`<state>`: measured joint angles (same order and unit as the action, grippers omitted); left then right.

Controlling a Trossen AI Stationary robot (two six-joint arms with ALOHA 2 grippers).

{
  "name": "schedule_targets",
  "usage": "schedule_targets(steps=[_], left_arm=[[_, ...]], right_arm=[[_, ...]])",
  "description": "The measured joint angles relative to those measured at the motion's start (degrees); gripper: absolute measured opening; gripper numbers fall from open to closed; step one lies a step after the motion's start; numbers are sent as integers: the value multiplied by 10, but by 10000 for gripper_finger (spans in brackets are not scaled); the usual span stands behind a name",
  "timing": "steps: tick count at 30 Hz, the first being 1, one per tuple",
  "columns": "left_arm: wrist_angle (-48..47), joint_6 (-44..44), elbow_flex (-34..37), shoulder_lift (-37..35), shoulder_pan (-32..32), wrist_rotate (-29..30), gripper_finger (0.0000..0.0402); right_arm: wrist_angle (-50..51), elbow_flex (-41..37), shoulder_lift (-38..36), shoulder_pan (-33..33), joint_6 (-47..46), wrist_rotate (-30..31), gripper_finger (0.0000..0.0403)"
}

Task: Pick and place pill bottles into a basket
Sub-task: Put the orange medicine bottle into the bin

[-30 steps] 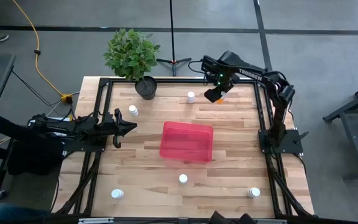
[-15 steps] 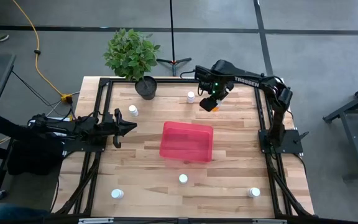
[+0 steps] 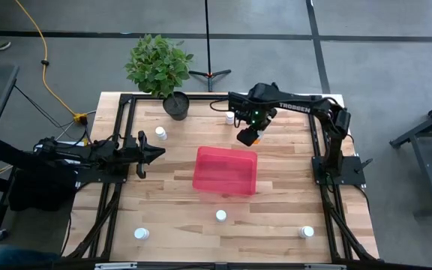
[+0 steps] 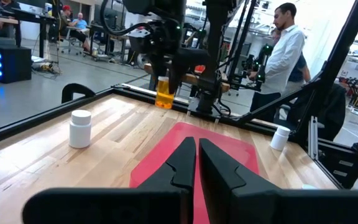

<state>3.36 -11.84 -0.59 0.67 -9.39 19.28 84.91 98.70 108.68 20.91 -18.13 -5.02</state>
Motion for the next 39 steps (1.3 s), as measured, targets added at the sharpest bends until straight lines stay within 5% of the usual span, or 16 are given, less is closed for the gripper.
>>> schedule_targets(steps=[39], left_arm=[[0, 0, 0, 0, 0, -4, 58]], right_arm=[[-73, 0, 1, -95, -74, -53, 200]])
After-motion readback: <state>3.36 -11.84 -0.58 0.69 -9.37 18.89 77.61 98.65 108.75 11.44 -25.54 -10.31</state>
